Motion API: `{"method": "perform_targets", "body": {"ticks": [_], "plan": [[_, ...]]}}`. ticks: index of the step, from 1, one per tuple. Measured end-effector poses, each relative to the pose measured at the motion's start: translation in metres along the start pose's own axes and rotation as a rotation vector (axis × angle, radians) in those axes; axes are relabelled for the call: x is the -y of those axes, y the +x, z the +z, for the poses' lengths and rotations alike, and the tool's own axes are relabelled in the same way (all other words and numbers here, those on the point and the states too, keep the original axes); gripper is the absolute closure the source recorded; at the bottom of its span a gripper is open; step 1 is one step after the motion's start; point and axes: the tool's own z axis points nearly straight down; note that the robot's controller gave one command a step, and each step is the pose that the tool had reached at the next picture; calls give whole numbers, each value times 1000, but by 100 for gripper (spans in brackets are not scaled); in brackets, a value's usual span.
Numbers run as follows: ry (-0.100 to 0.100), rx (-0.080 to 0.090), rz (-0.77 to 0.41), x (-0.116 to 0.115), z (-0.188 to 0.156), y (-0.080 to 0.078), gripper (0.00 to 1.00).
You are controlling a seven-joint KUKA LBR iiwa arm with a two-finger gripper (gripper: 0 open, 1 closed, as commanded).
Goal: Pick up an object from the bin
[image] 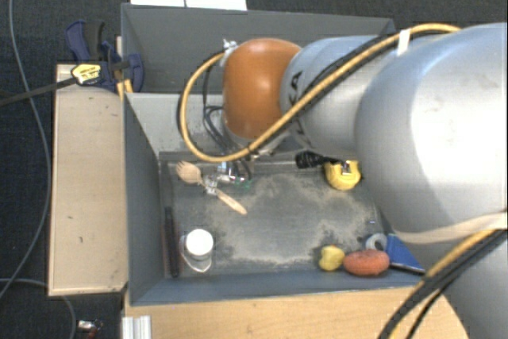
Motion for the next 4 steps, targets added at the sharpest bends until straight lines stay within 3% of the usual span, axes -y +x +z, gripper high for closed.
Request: {"method": "perform_targets", "body": {"ticks": [1, 2, 4], "plan": [[-10, 12, 64, -5, 19, 4, 0], [-4, 3, 179, 1, 27, 13, 100], [-2, -1, 181, 2, 12, 14, 100]]}}
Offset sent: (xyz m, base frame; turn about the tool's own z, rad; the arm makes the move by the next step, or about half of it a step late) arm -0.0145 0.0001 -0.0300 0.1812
